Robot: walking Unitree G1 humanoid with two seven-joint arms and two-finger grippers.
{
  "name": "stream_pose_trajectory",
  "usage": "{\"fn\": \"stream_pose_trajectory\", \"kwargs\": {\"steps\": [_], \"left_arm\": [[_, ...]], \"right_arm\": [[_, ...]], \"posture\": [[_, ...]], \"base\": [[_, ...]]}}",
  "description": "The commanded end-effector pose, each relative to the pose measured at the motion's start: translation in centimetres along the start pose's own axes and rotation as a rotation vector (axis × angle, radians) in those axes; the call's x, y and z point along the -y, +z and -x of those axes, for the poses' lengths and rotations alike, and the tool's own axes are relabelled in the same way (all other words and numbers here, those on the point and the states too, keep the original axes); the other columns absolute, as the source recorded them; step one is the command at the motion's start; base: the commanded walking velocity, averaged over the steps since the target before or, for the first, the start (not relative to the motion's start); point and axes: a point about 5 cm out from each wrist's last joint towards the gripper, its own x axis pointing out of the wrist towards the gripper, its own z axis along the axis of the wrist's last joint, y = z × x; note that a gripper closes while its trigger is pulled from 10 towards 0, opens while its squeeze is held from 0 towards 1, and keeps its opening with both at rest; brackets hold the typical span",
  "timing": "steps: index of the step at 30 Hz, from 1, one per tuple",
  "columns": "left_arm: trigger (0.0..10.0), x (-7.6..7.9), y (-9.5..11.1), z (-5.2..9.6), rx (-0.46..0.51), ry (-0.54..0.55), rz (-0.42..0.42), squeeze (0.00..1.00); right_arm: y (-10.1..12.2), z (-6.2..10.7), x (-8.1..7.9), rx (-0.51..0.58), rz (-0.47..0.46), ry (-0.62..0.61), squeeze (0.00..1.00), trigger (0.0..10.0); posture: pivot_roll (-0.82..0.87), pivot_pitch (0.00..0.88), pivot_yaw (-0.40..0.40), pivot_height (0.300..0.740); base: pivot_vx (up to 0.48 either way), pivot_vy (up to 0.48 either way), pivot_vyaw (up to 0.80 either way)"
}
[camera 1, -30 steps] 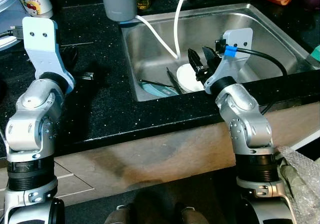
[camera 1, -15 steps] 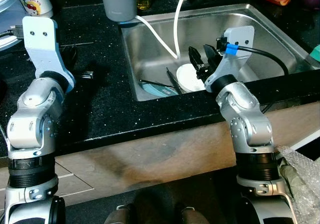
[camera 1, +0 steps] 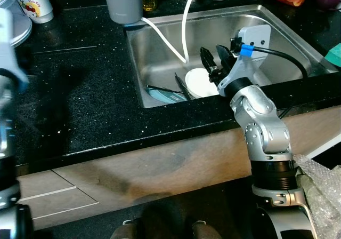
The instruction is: Kitchen organization
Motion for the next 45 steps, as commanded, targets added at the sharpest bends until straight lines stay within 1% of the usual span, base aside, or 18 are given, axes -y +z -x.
{"fn": "stream_pose_trajectory", "kwargs": {"steps": [1, 3, 5, 7, 9, 11, 12, 15, 21, 25, 34, 39, 40, 41, 42, 43, 44, 45], "left_arm": [[10.0, -1.2, -0.8, 0.0, -0.045, 0.044, -0.010, 0.00], [10.0, -3.3, -0.8, -0.2, -0.051, 0.130, -0.001, 0.00], [10.0, -4.0, -0.8, -0.3, -0.056, 0.156, -0.001, 0.00], [10.0, -5.7, -0.8, -0.4, -0.079, 0.199, 0.004, 0.00], [10.0, -5.8, -1.0, -0.3, -0.092, 0.199, 0.014, 0.00], [10.0, -4.6, -2.1, 0.0, -0.135, 0.104, -0.004, 0.00], [10.0, -4.6, -2.1, 0.0, -0.135, 0.104, -0.004, 0.00], [10.0, -2.6, -3.2, 0.4, -0.158, -0.002, -0.054, 0.00], [10.0, -1.2, -3.5, 0.4, -0.146, -0.039, -0.075, 0.00], [10.0, -1.4, -3.2, 0.3, -0.127, -0.022, -0.084, 0.00], [10.0, -4.2, -0.9, -0.1, -0.041, 0.131, -0.082, 0.00], [10.0, -4.5, -0.4, -0.1, -0.022, 0.131, -0.102, 0.00], [10.0, -2.7, 0.0, 0.1, 0.011, -0.031, -0.136, 0.00], [10.0, -2.7, 0.0, 0.1, 0.011, -0.031, -0.136, 0.00], [10.0, -0.1, 0.0, 0.8, 0.021, -0.233, -0.134, 0.00], [10.0, 1.7, -0.2, 1.4, 0.016, -0.356, -0.133, 0.00], [10.0, 1.7, -0.2, 1.4, 0.016, -0.356, -0.133, 0.00], [8.6, 2.7, -0.6, 1.8, -0.003, -0.412, -0.118, 0.00]], "right_arm": [[-0.1, -0.1, -0.2, 0.002, -0.007, 0.015, 0.00, 10.0], [-0.1, -0.2, -0.3, 0.002, -0.006, 0.018, 0.00, 10.0], [-0.1, -0.2, -0.3, 0.002, -0.006, 0.019, 0.00, 10.0], [-0.1, -0.2, -0.3, 0.002, -0.005, 0.023, 0.00, 10.0], [-0.1, -0.2, -0.3, 0.002, -0.005, 0.023, 0.00, 10.0], [-0.1, -0.2, -0.2, 0.003, -0.006, 0.022, 0.00, 10.0], [-0.1, -0.2, -0.2, 0.003, -0.006, 0.022, 0.00, 10.0], [-0.1, -0.2, -0.2, 0.005, -0.006, 0.022, 0.00, 10.0], [0.0, -0.1, -0.2, 0.009, -0.005, 0.023, 0.00, 10.0], [0.1, -0.1, -0.2, 0.013, -0.004, 0.023, 0.00, 10.0], [0.4, -0.2, -0.1, 0.025, -0.005, 0.020, 0.00, 10.0], [0.5, -0.2, 0.0, 0.026, -0.005, 0.019, 0.00, 10.0], [0.4, -0.2, 0.0, 0.024, -0.007, 0.018, 0.00, 10.0], [0.4, -0.2, 0.0, 0.024, -0.007, 0.018, 0.00, 10.0], [0.4, -0.3, 0.0, 0.023, -0.010, 0.019, 0.00, 10.0], [0.3, -0.3, 0.0, 0.021, -0.011, 0.020, 0.00, 10.0], [0.3, -0.3, 0.0, 0.021, -0.011, 0.020, 0.00, 10.0], [0.3, -0.3, -0.1, 0.022, -0.013, 0.021, 0.00, 10.0]], "posture": [[0.05, 0.162, -0.009, 0.740], [0.05, 0.161, -0.009, 0.740], [0.05, 0.160, -0.010, 0.740], [0.05, 0.158, -0.007, 0.740], [0.05, 0.158, -0.007, 0.740], [0.05, 0.156, -0.008, 0.740], [0.05, 0.156, -0.008, 0.740], [0.05, 0.155, -0.007, 0.740], [0.05, 0.151, -0.006, 0.740], [0.05, 0.147, -0.005, 0.740], [0.05, 0.147, -0.007, 0.740], [0.05, 0.147, -0.007, 0.740], [0.06, 0.156, -0.015, 0.740], [0.06, 0.156, -0.015, 0.740], [0.06, 0.157, -0.015, 0.740], [0.06, 0.158, -0.013, 0.740], [0.06, 0.158, -0.013, 0.740], [0.06, 0.158, -0.013, 0.740]], "base": [[0.000, 0.000, 0.00], [0.000, 0.000, 0.00], [0.000, 0.000, 0.00], [0.000, 0.000, 0.00], [0.000, 0.000, 0.00], [0.000, 0.000, 0.00], [0.000, 0.000, 0.00], [0.000, 0.000, 0.00], [0.000, 0.000, 0.00], [0.000, 0.000, 0.00], [0.000, 0.000, 0.00], [0.000, 0.000, 0.00], [0.000, 0.000, 0.00], [0.000, 0.000, 0.00], [0.000, 0.000, 0.00], [0.000, 0.000, 0.00], [0.000, 0.000, 0.00], [0.000, 0.000, 0.00]]}}
